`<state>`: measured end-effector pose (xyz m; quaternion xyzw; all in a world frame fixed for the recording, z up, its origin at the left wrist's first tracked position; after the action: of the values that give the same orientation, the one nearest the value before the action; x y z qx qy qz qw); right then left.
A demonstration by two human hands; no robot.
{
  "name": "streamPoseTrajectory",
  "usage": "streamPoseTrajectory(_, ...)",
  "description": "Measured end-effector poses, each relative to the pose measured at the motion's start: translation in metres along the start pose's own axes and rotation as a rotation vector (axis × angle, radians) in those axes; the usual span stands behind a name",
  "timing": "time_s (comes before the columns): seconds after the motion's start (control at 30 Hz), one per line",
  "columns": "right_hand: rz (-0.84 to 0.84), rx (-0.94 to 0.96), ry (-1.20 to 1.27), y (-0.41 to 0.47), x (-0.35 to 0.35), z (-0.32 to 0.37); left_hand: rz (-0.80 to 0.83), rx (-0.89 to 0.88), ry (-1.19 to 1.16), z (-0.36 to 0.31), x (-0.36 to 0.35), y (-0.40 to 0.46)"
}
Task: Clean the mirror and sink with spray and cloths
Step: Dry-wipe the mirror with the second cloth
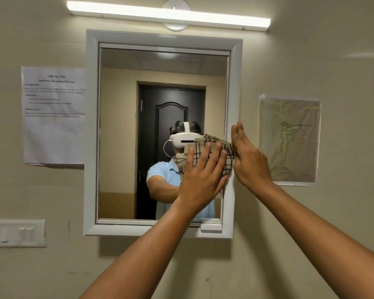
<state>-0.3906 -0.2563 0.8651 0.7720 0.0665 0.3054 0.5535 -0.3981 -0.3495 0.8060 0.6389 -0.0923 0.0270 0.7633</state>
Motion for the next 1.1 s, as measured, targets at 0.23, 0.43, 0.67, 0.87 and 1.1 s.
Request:
streamPoseTrajectory(0.23,-0.047,0.033,-0.029,-0.009,-0.013,0.011,0.004,-0.045,0.061,0.023,0.004,-0.008)
streamPoseTrajectory(0.43,-0.058,0.018,-0.024,-0.016,-0.021,0.016,0.052,0.084,0.101,0.110,0.009,0.005)
streamPoseTrajectory(0.67,-0.099,-0.023,-0.033,-0.013,-0.029,0.022,0.030,0.146,0.160,0.206,0.024,-0.006)
streamPoseTrajectory(0.87,-0.061,-0.064,-0.056,-0.013,-0.039,0.015,0.019,0.252,0.117,0.224,0.022,-0.051)
streamPoseTrajectory(1.1,0.038,-0.036,-0.066,-0.040,-0.038,0.025,0.071,0.308,0.095,0.208,0.015,-0.096)
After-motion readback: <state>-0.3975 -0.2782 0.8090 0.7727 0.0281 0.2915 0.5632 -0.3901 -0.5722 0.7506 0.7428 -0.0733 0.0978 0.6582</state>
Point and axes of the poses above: each hand's wrist, its own y-axis towards the middle knuckle, its own x-axis out of the back of the hand, z = x × y, the point moved 10 cm from there along y, towards the middle knuckle, and after that the axes turned 14 degrees about x, right-handed, at the moved point
